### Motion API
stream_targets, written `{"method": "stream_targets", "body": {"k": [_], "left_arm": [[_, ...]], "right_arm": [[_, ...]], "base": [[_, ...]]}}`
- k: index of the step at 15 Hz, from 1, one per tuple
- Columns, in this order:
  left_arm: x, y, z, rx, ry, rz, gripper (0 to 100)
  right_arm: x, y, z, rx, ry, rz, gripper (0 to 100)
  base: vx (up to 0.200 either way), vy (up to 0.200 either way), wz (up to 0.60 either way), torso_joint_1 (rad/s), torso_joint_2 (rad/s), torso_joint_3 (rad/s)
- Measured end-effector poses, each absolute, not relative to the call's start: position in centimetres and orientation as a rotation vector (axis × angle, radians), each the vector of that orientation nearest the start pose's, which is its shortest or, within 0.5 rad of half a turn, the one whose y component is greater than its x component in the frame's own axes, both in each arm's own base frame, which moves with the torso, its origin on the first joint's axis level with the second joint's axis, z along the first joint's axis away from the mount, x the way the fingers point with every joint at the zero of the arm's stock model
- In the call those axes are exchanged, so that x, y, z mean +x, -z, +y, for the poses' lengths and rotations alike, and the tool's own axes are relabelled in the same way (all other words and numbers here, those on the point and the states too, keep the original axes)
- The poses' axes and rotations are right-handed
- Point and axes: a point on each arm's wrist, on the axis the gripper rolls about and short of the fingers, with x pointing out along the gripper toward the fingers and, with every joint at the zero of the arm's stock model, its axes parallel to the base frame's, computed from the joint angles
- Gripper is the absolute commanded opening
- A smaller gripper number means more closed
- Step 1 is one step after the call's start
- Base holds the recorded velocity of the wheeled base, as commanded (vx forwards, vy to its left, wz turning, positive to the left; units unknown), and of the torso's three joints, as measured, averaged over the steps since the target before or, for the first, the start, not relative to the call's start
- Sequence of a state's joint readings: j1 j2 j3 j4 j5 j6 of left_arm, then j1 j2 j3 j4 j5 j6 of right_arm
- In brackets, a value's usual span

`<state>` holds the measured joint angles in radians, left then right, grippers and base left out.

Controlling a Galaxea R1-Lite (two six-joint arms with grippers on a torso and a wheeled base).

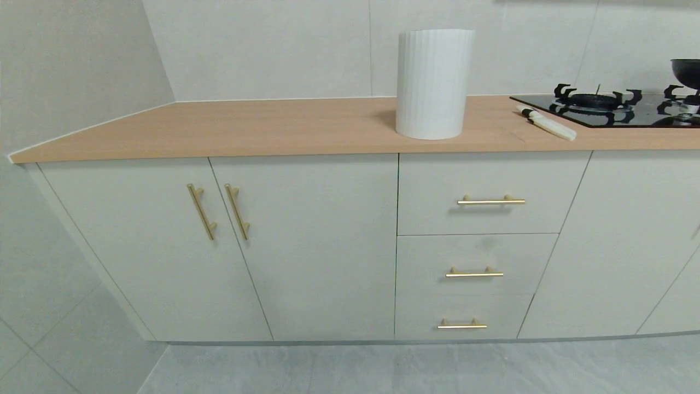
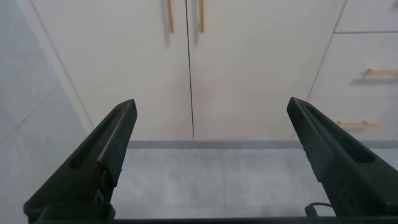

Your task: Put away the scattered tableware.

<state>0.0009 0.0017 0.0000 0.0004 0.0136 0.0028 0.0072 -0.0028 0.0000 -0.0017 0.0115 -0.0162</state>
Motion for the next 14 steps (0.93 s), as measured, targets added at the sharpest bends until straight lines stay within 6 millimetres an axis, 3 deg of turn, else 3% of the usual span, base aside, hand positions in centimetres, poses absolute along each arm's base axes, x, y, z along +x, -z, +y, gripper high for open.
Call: {"method": "stream_targets", "body": {"k": [14], "left_arm": [[-2.27,-7.55,0.03,0.003,-0.015,0.002,100]], "right_arm": [[-2.29,-7.56,0.01,-0.017,-0.019,-0.003,100]], "base": [[0.2,0.0,0.0,0.003,0.0,0.002]]}}
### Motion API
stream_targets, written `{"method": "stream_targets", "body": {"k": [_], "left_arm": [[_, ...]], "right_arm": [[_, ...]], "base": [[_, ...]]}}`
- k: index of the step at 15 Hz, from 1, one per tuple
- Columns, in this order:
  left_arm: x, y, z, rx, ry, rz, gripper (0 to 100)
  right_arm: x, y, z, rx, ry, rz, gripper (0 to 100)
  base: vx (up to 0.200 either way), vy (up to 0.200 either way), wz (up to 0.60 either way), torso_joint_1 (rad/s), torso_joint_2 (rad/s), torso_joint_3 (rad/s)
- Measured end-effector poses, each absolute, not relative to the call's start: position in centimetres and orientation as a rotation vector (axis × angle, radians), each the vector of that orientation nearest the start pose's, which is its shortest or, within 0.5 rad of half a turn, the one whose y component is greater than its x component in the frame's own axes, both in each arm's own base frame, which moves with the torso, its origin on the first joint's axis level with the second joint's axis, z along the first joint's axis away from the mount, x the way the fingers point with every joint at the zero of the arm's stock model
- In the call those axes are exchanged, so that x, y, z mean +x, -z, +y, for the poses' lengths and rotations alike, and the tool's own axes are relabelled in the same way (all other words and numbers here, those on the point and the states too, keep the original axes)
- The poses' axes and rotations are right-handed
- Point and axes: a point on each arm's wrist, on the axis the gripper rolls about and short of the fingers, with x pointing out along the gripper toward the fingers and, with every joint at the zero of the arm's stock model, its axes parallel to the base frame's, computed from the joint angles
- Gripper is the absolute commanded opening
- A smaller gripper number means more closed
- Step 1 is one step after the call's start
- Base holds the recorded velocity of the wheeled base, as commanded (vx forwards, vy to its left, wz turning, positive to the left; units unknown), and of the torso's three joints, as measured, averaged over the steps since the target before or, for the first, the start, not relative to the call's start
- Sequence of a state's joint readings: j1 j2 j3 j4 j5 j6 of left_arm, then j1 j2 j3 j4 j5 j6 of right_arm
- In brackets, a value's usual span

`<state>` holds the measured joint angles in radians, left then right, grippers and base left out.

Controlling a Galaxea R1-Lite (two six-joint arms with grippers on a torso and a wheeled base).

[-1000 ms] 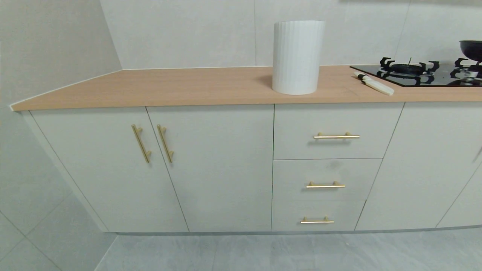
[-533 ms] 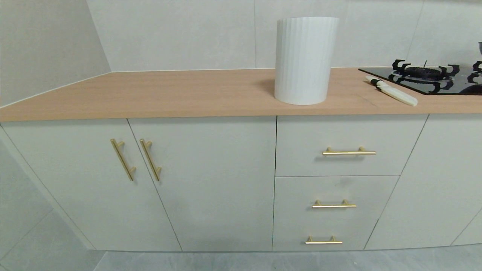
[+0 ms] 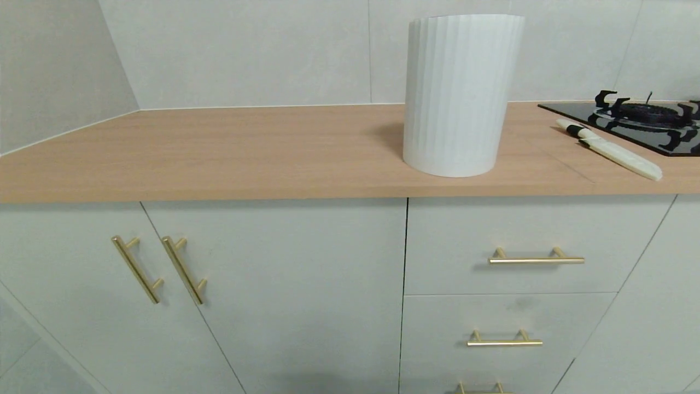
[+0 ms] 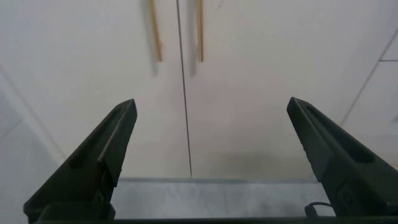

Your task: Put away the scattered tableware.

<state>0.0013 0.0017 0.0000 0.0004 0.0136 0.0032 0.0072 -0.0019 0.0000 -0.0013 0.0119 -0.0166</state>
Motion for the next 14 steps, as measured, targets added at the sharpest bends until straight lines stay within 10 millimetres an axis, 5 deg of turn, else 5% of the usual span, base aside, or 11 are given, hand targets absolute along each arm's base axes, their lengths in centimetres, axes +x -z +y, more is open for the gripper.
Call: {"method": "stream_targets", "body": {"k": [8,14], "left_arm": [[-2.27,-7.56,0.03,0.003,-0.014,0.001,100],[-2.27,-7.55,0.03,0.003,-0.015,0.002,100]], "right_arm": [[-2.29,-7.56,0.01,-0.017,-0.02,-0.003,100],[-2.29,-7.56,0.01,-0.017,-0.02,-0.004,100]], "base": [[0.025,0.0,0.0,0.0,0.0,0.001],[0.0,-0.2,0.0,0.002,0.0,0.005]]}}
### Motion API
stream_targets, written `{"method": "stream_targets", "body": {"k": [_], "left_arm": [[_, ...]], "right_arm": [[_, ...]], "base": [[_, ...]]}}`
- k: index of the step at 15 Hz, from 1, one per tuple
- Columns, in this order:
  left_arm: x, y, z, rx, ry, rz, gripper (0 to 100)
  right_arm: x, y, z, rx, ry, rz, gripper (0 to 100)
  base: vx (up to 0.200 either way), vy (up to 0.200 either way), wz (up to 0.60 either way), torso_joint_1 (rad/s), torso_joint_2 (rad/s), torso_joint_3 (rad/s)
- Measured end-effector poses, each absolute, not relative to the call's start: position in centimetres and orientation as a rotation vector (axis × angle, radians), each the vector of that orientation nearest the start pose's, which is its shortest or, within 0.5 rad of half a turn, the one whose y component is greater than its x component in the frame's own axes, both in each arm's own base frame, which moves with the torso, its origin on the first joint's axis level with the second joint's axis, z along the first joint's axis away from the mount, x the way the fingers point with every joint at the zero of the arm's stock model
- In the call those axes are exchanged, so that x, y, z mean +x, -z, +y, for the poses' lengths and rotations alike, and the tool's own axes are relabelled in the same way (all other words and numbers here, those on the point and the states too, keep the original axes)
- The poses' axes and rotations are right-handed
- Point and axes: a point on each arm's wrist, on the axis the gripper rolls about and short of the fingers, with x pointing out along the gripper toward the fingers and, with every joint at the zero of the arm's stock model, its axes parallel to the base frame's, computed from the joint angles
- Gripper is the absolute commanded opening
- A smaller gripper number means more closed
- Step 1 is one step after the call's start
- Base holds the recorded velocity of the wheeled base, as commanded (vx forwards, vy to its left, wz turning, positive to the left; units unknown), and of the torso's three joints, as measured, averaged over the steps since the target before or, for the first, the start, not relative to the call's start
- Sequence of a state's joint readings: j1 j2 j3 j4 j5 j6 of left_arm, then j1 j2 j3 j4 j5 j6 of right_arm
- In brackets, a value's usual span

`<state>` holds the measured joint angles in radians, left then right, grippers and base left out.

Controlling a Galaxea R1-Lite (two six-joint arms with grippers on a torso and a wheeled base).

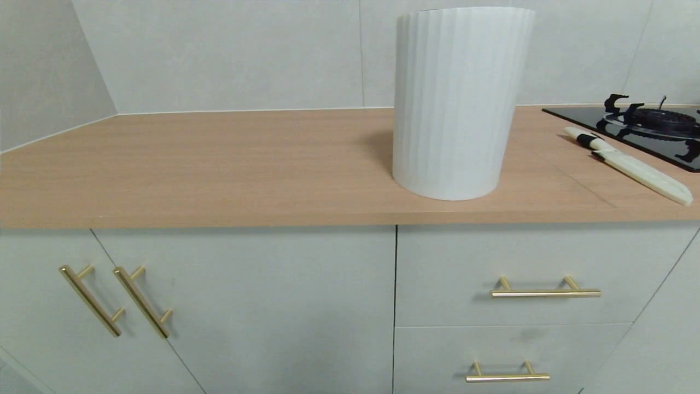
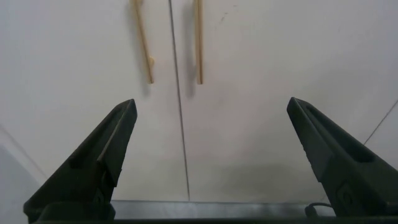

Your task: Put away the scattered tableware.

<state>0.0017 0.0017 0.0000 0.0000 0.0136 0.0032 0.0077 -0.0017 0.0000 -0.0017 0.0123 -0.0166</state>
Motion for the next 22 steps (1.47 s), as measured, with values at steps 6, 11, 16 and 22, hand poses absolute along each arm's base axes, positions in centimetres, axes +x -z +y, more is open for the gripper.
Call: {"method": "stream_targets", "body": {"k": [6,11,16,22], "left_arm": [[-2.27,-7.56,0.02,0.003,-0.014,0.002,100],[-2.27,-7.55,0.03,0.003,-0.015,0.002,100],[-2.27,-7.55,0.03,0.003,-0.014,0.002,100],[-2.27,-7.55,0.03,0.003,-0.015,0.002,100]], "right_arm": [[-2.29,-7.56,0.01,-0.016,-0.02,-0.003,100],[-2.29,-7.56,0.01,-0.017,-0.02,-0.003,100],[-2.29,-7.56,0.01,-0.017,-0.019,-0.003,100],[-2.29,-7.56,0.01,-0.017,-0.02,-0.003,100]], "base": [[0.0,-0.1,0.0,0.0,0.0,0.0],[0.0,0.0,0.0,0.0,0.0,0.0],[0.0,0.0,0.0,0.0,0.0,0.0],[0.0,0.0,0.0,0.03,-0.12,-0.09]]}}
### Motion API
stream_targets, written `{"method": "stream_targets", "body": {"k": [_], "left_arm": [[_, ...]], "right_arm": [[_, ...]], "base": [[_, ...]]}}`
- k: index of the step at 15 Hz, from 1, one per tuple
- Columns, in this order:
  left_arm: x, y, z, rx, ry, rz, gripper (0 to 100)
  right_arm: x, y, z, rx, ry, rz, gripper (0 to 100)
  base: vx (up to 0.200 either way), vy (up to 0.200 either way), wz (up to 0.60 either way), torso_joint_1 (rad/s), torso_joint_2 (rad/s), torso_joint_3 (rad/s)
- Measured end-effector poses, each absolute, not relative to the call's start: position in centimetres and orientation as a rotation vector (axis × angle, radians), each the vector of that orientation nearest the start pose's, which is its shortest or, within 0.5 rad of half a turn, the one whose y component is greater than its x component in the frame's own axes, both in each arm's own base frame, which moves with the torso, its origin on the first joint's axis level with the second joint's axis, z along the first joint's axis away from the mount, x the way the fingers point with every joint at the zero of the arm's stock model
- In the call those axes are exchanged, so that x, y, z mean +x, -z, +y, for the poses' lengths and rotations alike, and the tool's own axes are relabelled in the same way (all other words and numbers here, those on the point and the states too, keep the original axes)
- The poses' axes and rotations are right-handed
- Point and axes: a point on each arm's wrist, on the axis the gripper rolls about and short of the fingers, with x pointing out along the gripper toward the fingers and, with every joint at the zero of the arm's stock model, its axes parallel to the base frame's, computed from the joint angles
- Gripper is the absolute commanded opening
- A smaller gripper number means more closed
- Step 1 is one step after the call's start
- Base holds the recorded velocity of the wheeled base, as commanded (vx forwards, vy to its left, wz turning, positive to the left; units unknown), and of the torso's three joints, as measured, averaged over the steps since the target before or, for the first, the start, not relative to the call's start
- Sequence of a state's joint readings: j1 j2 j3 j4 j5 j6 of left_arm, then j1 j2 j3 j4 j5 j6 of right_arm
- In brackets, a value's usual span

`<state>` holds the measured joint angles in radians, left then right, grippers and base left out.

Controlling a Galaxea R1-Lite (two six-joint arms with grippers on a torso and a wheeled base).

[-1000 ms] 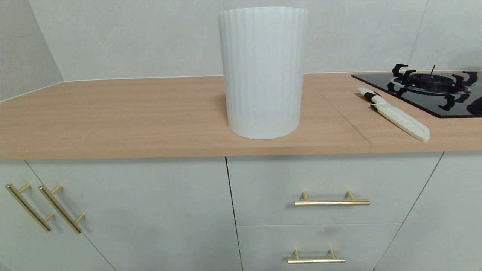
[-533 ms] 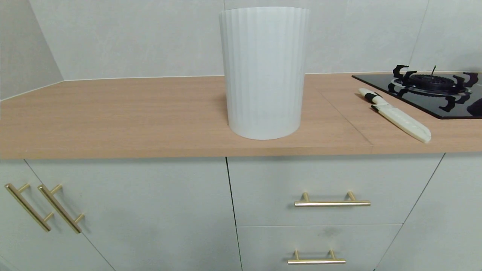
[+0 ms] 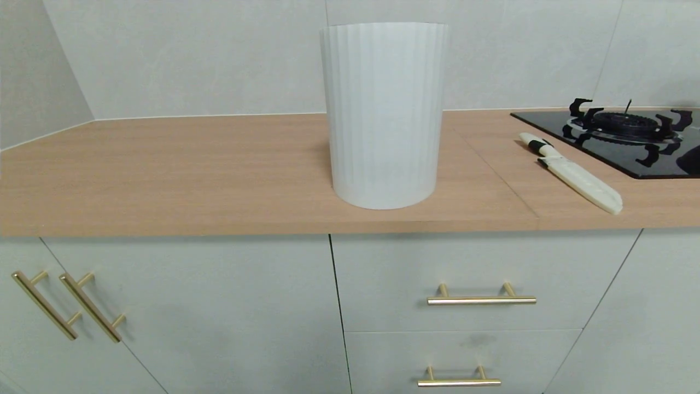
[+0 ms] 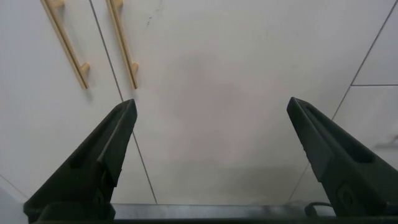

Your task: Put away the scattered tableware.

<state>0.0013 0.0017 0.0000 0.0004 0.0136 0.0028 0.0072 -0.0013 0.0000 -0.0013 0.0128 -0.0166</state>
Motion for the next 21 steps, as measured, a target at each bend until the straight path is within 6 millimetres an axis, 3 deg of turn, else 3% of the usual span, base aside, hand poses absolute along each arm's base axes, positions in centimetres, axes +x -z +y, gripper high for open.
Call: {"method": "stream_targets", "body": {"k": [21], "left_arm": [[-2.27,-7.55,0.03,0.003,-0.014,0.002,100]], "right_arm": [[-2.29,-7.56,0.01,-0.017,-0.02,-0.003,100]], "base": [[0.0,0.0,0.0,0.19,-0.47,-0.285]]}}
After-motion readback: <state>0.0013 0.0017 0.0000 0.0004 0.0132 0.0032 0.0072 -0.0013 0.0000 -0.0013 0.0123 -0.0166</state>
